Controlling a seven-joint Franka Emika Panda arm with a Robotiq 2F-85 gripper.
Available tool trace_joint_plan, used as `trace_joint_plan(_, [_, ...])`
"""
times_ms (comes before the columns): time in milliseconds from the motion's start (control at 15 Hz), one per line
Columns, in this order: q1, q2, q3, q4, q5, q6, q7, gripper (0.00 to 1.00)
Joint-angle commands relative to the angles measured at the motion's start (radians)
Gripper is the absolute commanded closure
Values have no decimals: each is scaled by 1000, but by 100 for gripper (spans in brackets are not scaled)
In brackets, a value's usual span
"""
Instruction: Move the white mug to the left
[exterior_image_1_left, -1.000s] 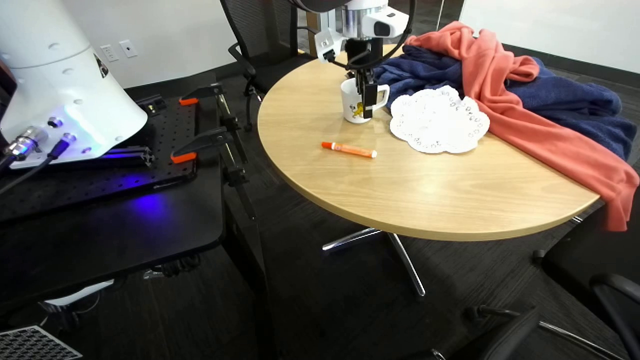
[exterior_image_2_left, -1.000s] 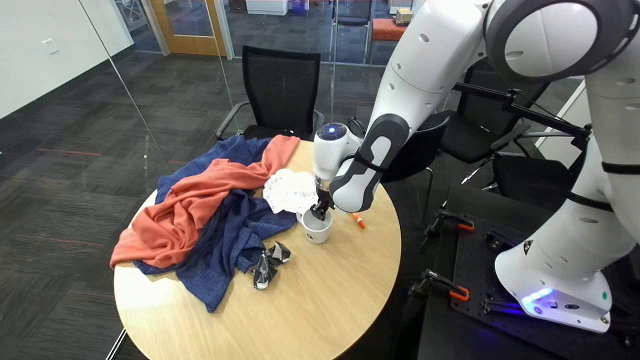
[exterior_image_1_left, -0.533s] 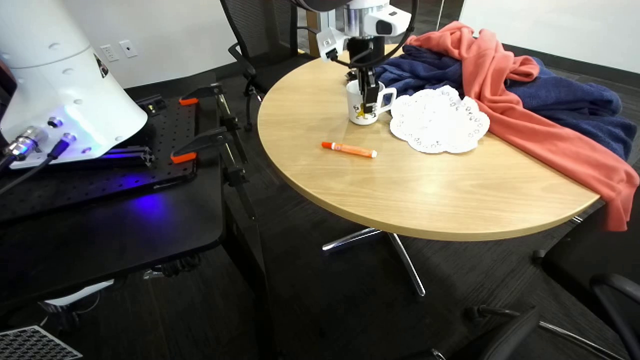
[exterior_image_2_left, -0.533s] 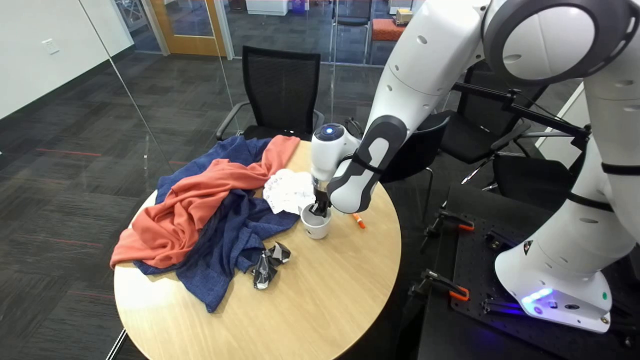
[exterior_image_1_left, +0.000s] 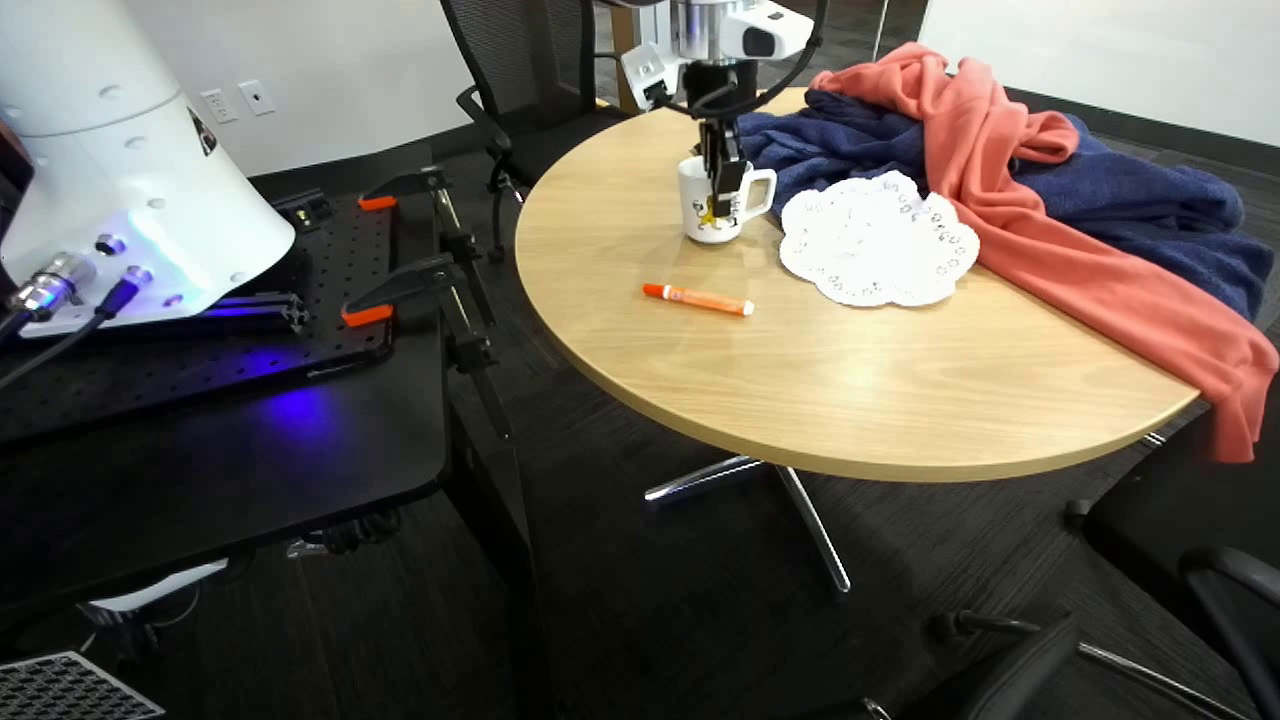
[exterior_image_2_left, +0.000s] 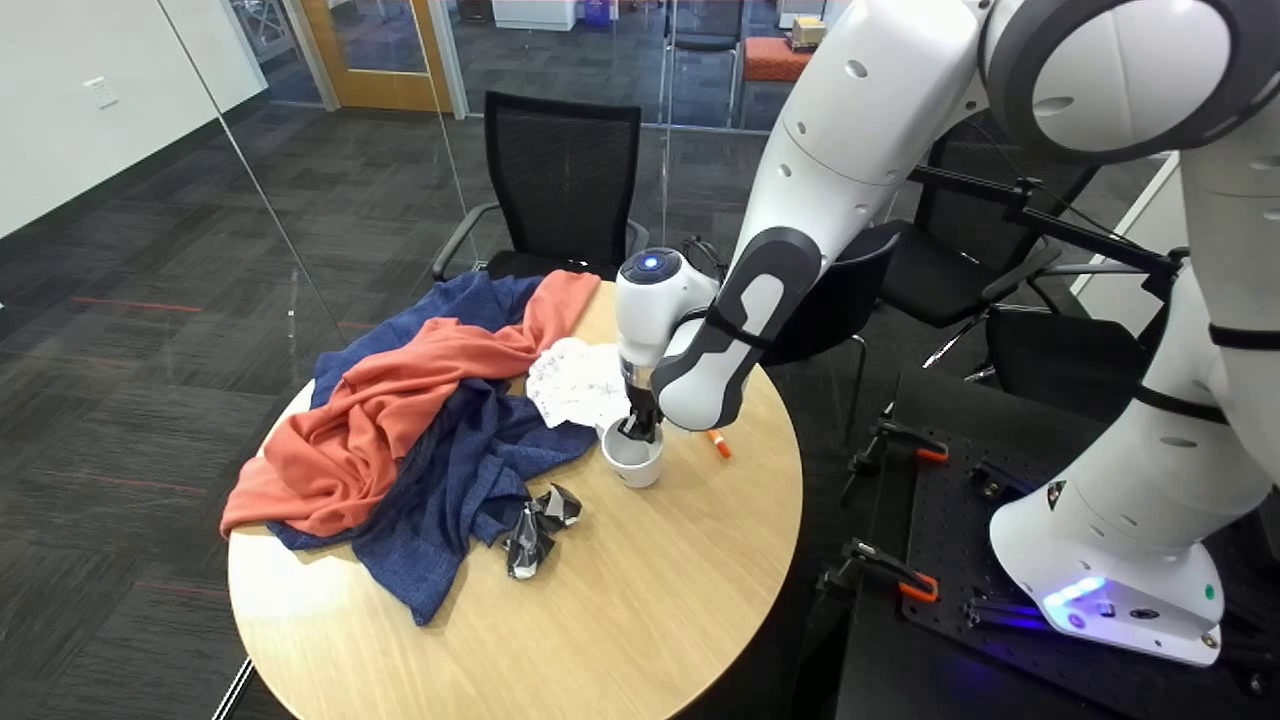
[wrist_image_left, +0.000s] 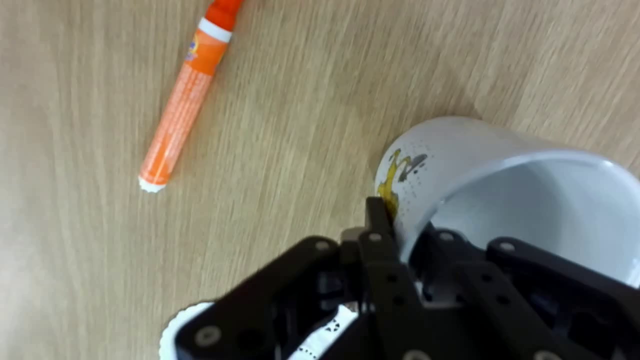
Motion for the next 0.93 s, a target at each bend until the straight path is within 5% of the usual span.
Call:
trace_joint_plan(0, [7, -111, 27, -82, -16, -65, -53, 97])
trace_joint_plan(867, [-61, -99, 259, -85, 6, -77, -308, 97])
